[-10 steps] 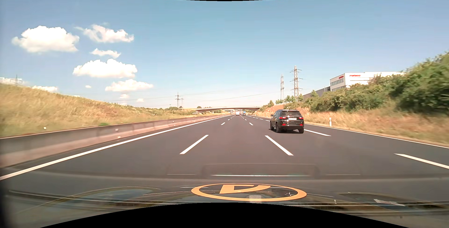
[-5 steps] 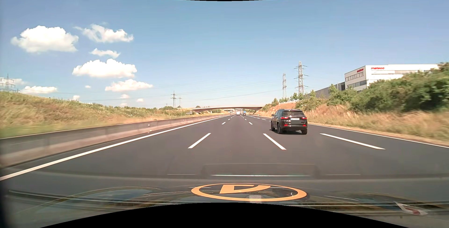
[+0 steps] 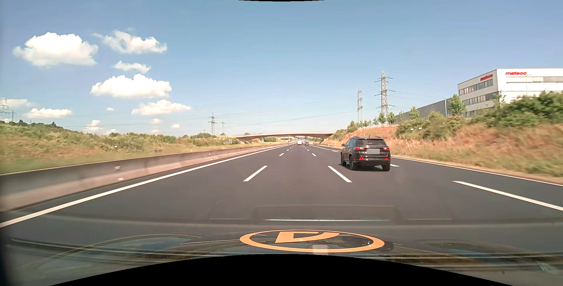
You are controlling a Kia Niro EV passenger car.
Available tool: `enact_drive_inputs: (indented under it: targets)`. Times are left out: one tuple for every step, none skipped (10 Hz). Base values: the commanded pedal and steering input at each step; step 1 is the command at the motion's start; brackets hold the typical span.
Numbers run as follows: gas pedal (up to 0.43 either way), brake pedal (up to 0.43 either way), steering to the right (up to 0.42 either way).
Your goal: Follow the waypoints while adhering to traffic rules and regulations
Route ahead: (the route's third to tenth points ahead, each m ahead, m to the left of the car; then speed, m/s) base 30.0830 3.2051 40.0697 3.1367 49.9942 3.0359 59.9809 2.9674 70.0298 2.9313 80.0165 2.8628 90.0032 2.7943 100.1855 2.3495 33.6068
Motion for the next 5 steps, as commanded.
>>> enact_drive_inputs:
  targets:
    - [0.339, 0.000, -0.002]
    - [0.331, 0.000, -0.002]
    - [0.331, 0.000, -0.002]
    - [0.331, 0.000, -0.002]
    - [0.331, 0.000, -0.002]
